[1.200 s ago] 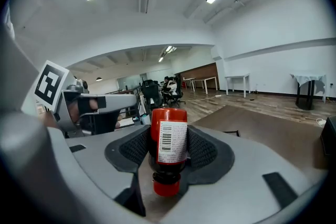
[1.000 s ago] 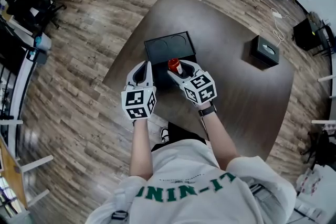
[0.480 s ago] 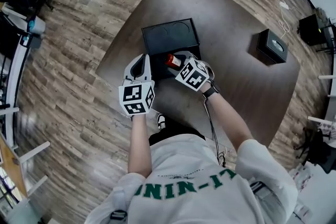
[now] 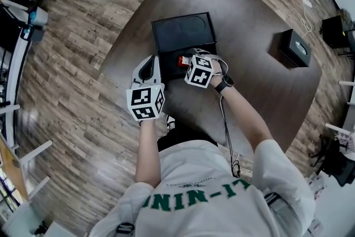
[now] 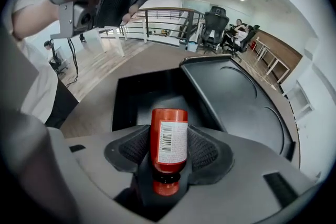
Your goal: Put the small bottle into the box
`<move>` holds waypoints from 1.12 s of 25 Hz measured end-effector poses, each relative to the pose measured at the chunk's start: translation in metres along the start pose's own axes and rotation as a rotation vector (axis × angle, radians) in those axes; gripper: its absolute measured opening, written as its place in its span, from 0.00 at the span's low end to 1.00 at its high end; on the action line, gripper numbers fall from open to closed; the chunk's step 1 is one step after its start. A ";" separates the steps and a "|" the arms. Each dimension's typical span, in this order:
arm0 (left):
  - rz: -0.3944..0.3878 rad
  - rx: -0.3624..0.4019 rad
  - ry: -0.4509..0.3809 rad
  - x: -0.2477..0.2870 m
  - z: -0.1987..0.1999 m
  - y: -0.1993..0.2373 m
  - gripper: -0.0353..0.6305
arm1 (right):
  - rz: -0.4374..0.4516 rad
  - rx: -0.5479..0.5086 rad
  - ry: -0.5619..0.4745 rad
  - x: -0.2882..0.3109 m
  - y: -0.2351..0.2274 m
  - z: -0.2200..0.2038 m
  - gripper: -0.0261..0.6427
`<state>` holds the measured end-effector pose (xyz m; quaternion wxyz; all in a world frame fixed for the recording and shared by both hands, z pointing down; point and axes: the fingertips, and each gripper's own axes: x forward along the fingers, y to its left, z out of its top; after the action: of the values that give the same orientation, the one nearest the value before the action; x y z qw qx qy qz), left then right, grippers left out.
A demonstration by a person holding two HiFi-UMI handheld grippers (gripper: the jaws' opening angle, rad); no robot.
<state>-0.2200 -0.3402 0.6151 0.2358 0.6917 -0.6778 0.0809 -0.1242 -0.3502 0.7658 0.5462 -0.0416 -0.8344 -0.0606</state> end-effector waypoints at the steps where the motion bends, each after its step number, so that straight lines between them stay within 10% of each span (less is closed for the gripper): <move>1: 0.003 -0.001 0.004 0.000 -0.002 0.001 0.07 | 0.001 -0.008 0.010 0.002 -0.001 -0.001 0.39; 28: 0.022 0.005 -0.024 -0.025 0.005 -0.001 0.07 | -0.035 0.237 -0.157 -0.035 0.001 0.009 0.41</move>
<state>-0.2220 -0.3197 0.5998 0.2248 0.6856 -0.6881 0.0769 -0.1182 -0.3483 0.7300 0.4791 0.0329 -0.8766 0.0323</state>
